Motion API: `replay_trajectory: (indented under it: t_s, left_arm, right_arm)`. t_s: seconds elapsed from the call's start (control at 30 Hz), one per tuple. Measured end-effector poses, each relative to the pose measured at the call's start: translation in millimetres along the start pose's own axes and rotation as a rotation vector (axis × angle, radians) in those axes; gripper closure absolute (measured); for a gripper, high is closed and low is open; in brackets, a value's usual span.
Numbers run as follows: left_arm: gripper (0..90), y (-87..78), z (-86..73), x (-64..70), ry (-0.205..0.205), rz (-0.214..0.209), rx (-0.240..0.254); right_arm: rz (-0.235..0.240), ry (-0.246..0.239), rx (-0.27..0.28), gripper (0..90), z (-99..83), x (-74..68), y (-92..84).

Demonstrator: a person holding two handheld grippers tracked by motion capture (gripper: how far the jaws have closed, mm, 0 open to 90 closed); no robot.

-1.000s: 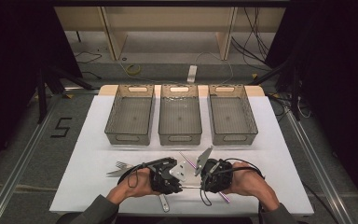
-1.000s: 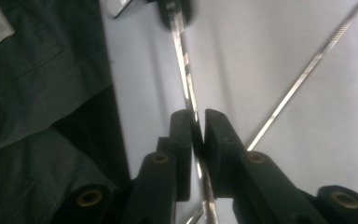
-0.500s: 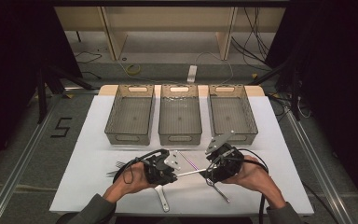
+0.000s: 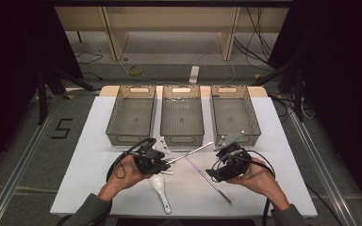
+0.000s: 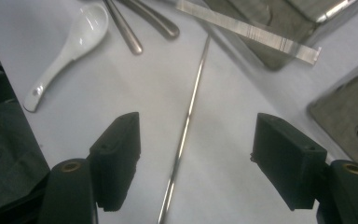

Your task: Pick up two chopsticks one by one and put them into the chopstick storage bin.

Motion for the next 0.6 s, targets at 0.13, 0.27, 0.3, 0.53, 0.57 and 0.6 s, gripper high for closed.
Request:
replay_trajectory:
  t_s: [0.13,0.27,0.3,0.53,0.57,0.6]
  left_arm:
    - [85.9,-12.2,-1.5,-14.0,-0.046,0.023,0.030]
    - [85.9,-26.4,-4.6,-31.3,-0.109,0.064,0.065]
    - [85.9,-30.7,-5.5,-36.3,-0.121,0.079,0.069]
    - [85.9,-52.7,-11.8,-71.5,-0.228,0.149,0.103]
    - [85.9,-54.6,-12.4,-76.4,-0.242,0.155,0.110]
    - [85.8,-56.5,-13.0,-81.5,-0.250,0.163,0.112]
  right_arm:
    - [0.005,0.020,-0.027,31.6,-8.1,2.4,6.3]
    - [0.007,0.030,-0.045,31.2,-16.6,3.4,13.3]
    - [0.018,0.031,-0.052,31.2,-19.2,2.9,15.4]
    - [0.028,0.051,-0.102,30.8,-32.1,-0.1,27.8]
    - [0.025,0.053,-0.104,30.8,-33.0,-0.7,28.8]
    - [0.029,0.054,-0.106,30.6,-34.0,-1.3,29.8]
Point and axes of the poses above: each handheld gripper's, and its own axes: y roughly forward along the jaws, z roughly out of its top, x roughly to its right, the point moved 7 cm from there along y, roughly forward along the jaws, and after that the axes turned 2 degrees about -x, right-handed, at the moved point
